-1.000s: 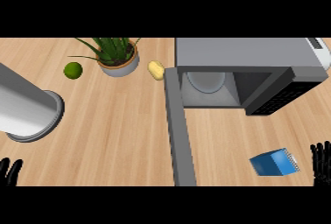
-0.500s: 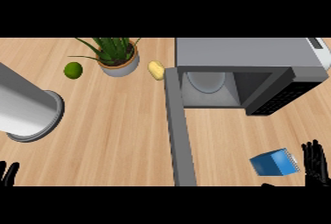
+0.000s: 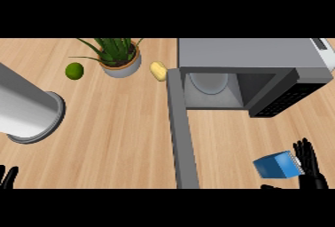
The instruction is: Pick up the milk, place it into the microwave and close the microwave
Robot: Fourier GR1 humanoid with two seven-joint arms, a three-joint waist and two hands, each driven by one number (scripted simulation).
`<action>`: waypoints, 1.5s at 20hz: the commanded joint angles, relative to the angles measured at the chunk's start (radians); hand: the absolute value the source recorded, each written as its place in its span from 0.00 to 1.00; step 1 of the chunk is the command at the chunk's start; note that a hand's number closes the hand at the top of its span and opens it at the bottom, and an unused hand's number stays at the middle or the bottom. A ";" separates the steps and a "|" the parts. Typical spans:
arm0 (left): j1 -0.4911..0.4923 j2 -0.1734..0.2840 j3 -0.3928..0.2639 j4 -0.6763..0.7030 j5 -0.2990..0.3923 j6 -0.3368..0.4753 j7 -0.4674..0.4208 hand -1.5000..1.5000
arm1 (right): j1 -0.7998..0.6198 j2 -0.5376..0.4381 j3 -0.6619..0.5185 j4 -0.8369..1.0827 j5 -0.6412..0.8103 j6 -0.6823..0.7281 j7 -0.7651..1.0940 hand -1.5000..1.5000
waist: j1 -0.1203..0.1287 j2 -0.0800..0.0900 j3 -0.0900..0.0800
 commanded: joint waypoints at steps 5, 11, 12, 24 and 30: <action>-0.008 -0.005 -0.010 0.003 -0.004 0.019 0.015 0.00 | -0.093 -0.016 -0.013 0.259 0.018 0.027 -0.187 0.00 | -0.001 0.001 0.000; -0.008 0.016 0.058 0.070 0.034 -0.027 -0.061 0.00 | -0.150 -0.018 -0.043 0.274 -0.032 0.061 -0.178 0.00 | 0.000 0.000 0.000; 0.001 0.024 0.061 0.008 0.057 -0.015 0.003 0.00 | -0.113 0.027 -0.030 0.242 -0.039 0.063 -0.202 0.00 | -0.003 -0.001 0.000; 0.001 0.016 0.055 0.056 0.048 -0.024 -0.052 0.00 | -0.163 0.022 -0.015 0.202 -0.162 0.248 -0.129 1.00 | -0.004 -0.001 0.000; 0.002 0.002 0.010 0.043 0.004 -0.033 -0.049 0.00 | -0.418 0.049 0.040 0.294 -0.124 0.136 0.027 1.00 | 0.021 0.004 0.002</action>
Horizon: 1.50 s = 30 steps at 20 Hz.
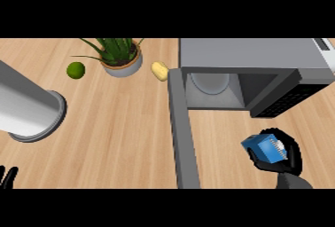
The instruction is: Pick up the milk, place it into the microwave and close the microwave
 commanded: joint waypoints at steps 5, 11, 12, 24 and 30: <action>0.009 0.001 0.054 0.058 0.017 -0.037 -0.070 0.00 | -0.113 0.013 0.096 -0.037 0.008 0.142 0.112 1.00 | -0.005 -0.004 -0.002; -0.033 -0.014 -0.017 -0.015 -0.016 0.035 0.060 0.00 | -0.012 0.069 0.184 -0.246 0.037 0.076 0.169 1.00 | -0.017 -0.003 -0.002; 0.045 -0.014 -0.015 -0.028 -0.003 0.010 -0.016 0.00 | 0.052 0.069 0.215 -0.347 0.038 0.092 0.208 1.00 | -0.019 -0.007 -0.002; 0.053 -0.014 0.054 -0.022 0.033 -0.044 -0.022 0.00 | 0.318 0.171 0.452 -1.015 -0.028 -0.196 0.644 1.00 | -0.015 -0.005 -0.002; 0.023 -0.003 0.167 0.079 0.104 -0.116 -0.042 0.00 | 0.276 0.172 0.523 -1.019 0.028 -0.321 0.657 1.00 | -0.010 -0.002 -0.001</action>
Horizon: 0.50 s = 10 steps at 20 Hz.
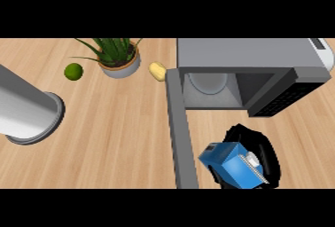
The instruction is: Pick up the milk, place it into the microwave and close the microwave
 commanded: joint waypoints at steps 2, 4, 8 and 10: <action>0.015 0.009 0.066 -0.007 0.040 -0.045 -0.018 0.00 | -0.100 0.005 0.079 -0.059 0.019 -0.165 0.095 1.00 | 0.006 0.001 0.000; -0.009 -0.005 0.057 -0.018 0.049 -0.027 0.054 0.00 | -0.113 0.005 0.091 -0.021 0.044 -0.163 0.050 1.00 | 0.003 0.002 0.001; 0.009 0.015 0.115 0.045 0.061 -0.085 -0.009 0.00 | -0.309 0.005 0.053 0.113 0.069 -0.316 0.098 1.00 | 0.013 0.002 0.000; -0.051 0.030 0.131 0.017 0.080 -0.037 0.070 0.00 | -0.359 0.005 0.061 0.207 0.089 -0.362 0.039 1.00 | 0.010 0.004 0.001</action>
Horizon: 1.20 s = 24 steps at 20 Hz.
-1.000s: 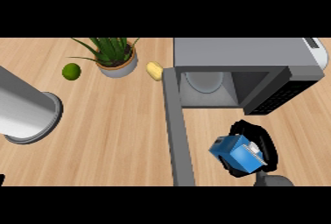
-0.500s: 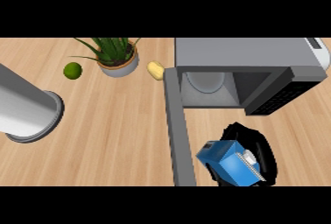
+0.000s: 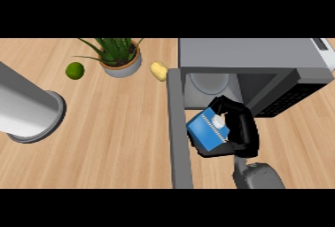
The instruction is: Pick up the milk, place it into the microwave and close the microwave
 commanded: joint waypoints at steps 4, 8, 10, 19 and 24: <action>-0.003 -0.009 0.021 0.010 0.002 -0.039 0.017 0.00 | -0.166 0.003 -0.095 0.235 0.047 -0.109 -0.030 1.00 | 0.002 0.002 0.000; -0.080 0.029 0.066 0.010 0.039 -0.010 0.071 0.00 | -0.272 0.003 -0.099 0.495 -0.013 -0.179 -0.125 1.00 | 0.010 0.006 0.001; -0.082 0.025 0.084 0.062 0.027 -0.035 0.035 0.00 | -0.392 -0.011 -0.210 0.590 -0.011 -0.119 -0.101 1.00 | 0.011 0.006 0.000; -0.090 0.024 0.111 0.125 0.028 -0.101 0.019 0.00 | -0.605 -0.062 -0.315 0.997 -0.024 -0.048 -0.376 1.00 | 0.031 0.012 0.001; -0.131 0.032 0.129 0.121 0.049 -0.088 0.053 0.00 | -0.672 -0.056 -0.351 1.160 0.002 -0.083 -0.532 1.00 | 0.034 0.015 0.001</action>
